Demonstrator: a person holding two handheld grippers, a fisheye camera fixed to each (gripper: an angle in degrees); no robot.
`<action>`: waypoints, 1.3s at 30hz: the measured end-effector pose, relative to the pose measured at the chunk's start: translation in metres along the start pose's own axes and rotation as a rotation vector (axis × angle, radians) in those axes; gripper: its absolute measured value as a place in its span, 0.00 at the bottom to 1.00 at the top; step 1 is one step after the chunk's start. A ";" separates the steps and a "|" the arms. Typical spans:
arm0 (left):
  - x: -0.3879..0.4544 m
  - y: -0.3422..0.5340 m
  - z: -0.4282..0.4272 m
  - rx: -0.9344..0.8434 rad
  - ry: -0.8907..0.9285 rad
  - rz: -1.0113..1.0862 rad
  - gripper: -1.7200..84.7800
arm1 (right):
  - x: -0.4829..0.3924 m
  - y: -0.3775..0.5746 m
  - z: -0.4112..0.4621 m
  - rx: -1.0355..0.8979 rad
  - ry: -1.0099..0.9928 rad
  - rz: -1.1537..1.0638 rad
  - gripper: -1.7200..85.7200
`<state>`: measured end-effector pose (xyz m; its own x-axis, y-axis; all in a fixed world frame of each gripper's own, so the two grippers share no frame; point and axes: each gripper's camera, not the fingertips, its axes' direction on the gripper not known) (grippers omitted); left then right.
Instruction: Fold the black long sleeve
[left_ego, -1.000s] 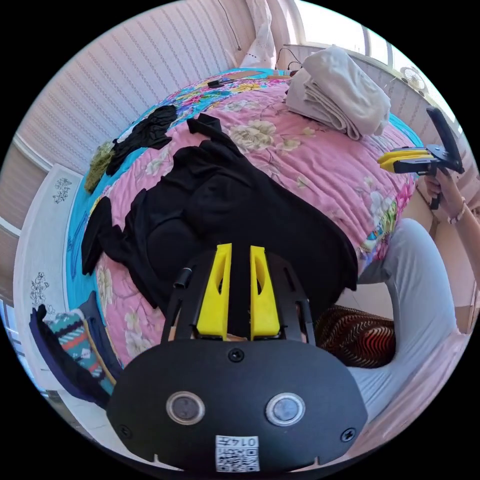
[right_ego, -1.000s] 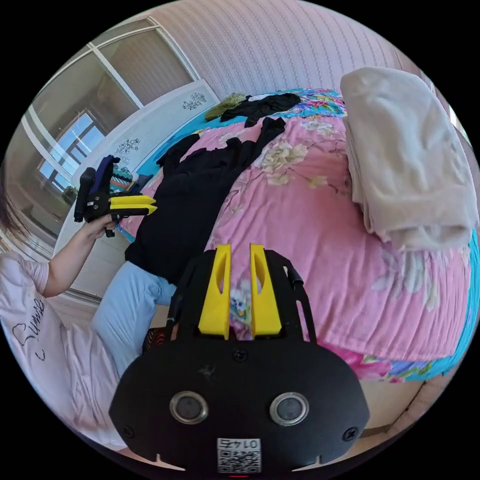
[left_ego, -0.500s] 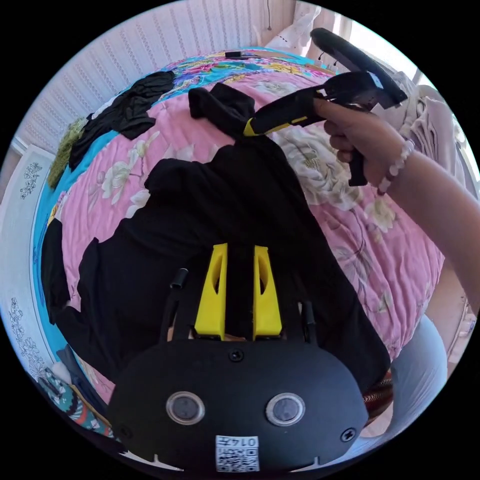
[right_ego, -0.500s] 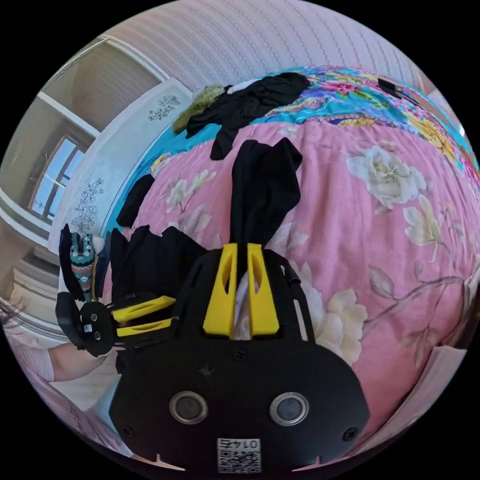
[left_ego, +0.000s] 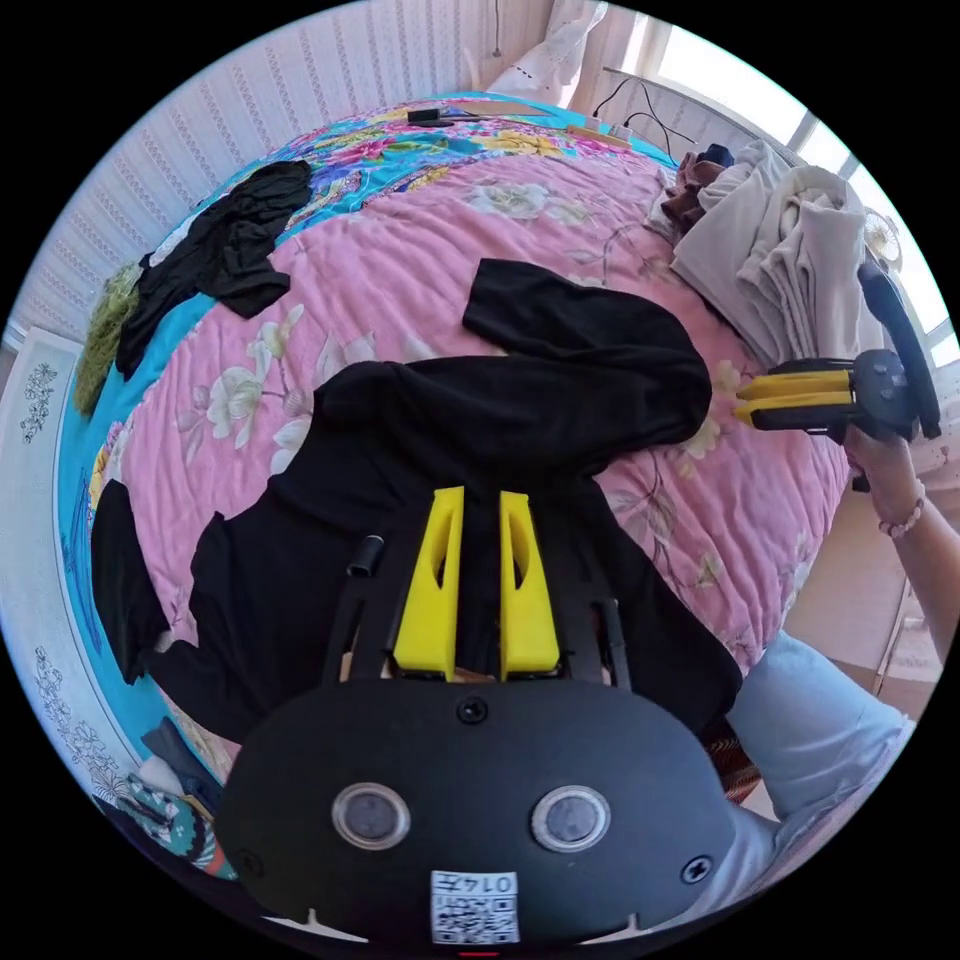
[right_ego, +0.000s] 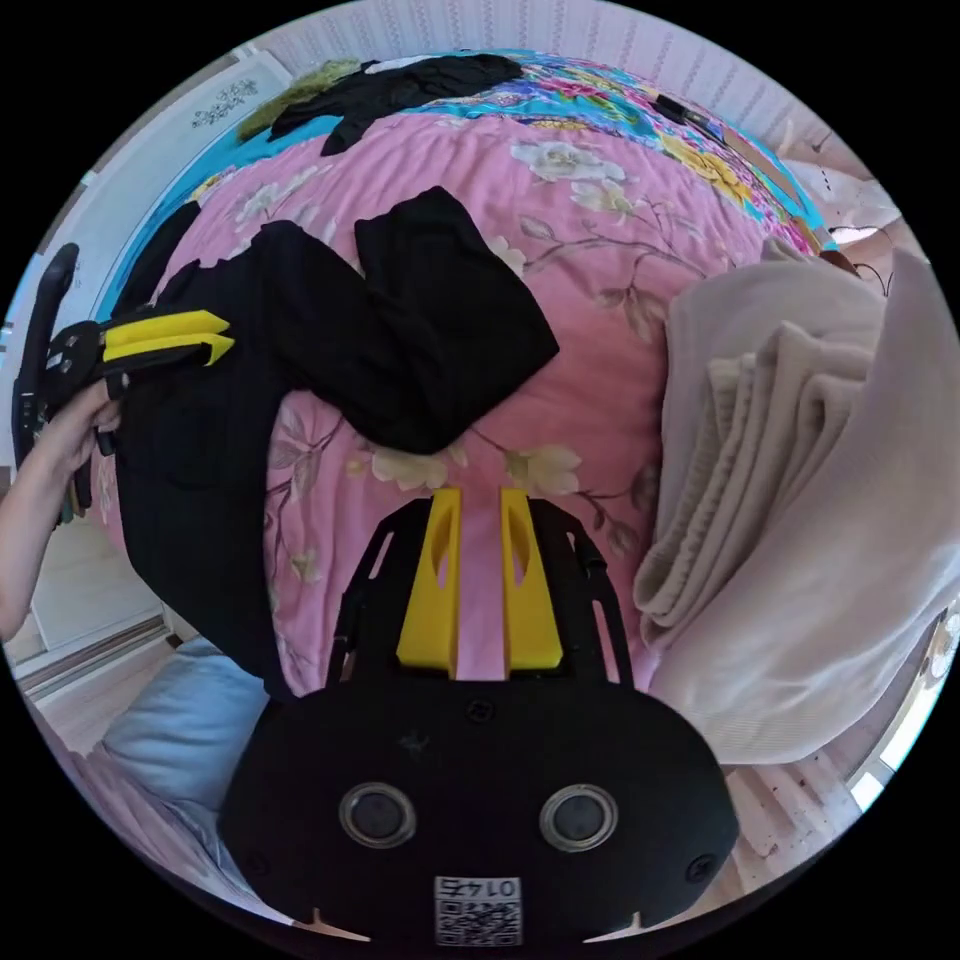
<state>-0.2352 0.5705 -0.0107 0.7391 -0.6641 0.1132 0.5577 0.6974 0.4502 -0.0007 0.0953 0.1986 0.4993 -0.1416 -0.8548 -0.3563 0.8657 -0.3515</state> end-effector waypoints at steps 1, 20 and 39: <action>-0.002 -0.003 -0.002 0.008 -0.001 0.000 0.10 | -0.003 -0.010 -0.007 0.006 0.024 -0.026 0.12; -0.045 -0.073 0.105 -0.049 0.061 -0.019 0.03 | 0.032 -0.134 -0.001 0.082 -0.041 -0.089 0.05; -0.023 -0.063 0.067 0.093 0.112 0.092 0.04 | 0.149 0.207 -0.014 0.064 -0.091 0.373 0.09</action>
<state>-0.3124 0.5243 0.0177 0.8259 -0.5606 0.0603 0.4521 0.7223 0.5233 -0.0114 0.2466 -0.0070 0.4140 0.2296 -0.8808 -0.4781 0.8783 0.0043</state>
